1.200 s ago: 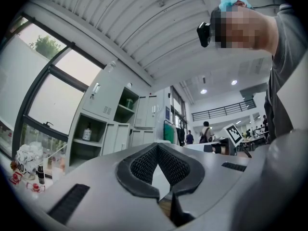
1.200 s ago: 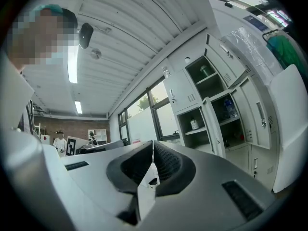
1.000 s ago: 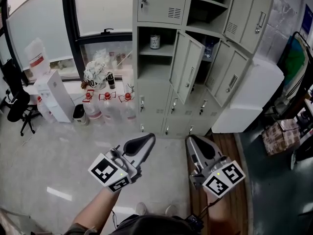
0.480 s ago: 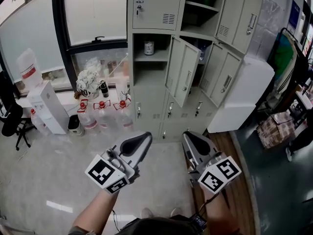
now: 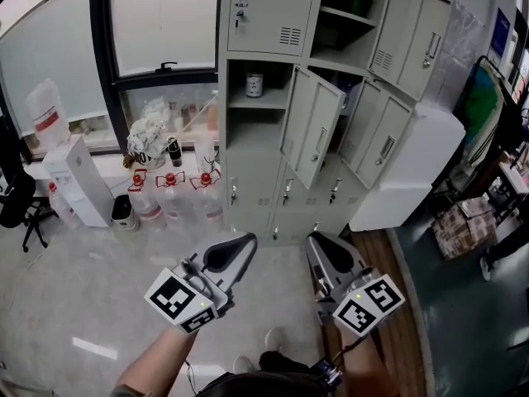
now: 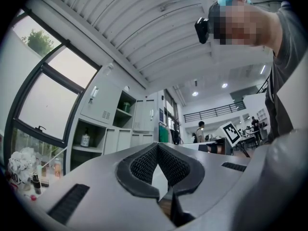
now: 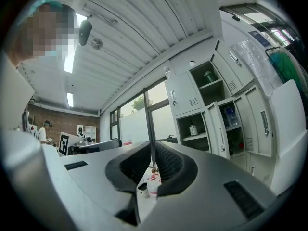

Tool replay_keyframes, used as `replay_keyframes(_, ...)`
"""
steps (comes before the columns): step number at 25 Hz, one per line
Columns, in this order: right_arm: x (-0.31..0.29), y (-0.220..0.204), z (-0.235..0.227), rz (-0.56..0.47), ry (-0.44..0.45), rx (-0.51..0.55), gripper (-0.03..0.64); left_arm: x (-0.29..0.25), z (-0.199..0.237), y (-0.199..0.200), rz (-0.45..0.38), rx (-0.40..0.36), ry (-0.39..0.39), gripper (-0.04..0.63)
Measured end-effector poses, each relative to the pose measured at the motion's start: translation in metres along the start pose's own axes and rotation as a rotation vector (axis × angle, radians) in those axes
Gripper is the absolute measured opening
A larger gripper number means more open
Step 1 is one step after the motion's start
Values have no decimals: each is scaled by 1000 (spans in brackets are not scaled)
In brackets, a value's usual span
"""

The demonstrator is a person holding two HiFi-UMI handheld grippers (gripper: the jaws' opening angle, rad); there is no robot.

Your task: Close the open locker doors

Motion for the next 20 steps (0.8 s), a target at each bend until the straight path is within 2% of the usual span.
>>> replay_keyframes(9, -27, -15, -34, 5, 24, -38, 15, -23, 34, -10, 23, 1, 40, 9)
replay_keyframes(20, -72, -26, -95, 6, 86, -63, 15, -81, 80, -22, 23, 6, 81, 9)
Point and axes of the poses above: the fingertips, and each gripper's own axes: x backward along the fingers, z to its left, y out of its top, the point moved 2 cm from there along x, backward along the fingers, and after that the axes turned 6 degrees about x, right-handed, at the moved point
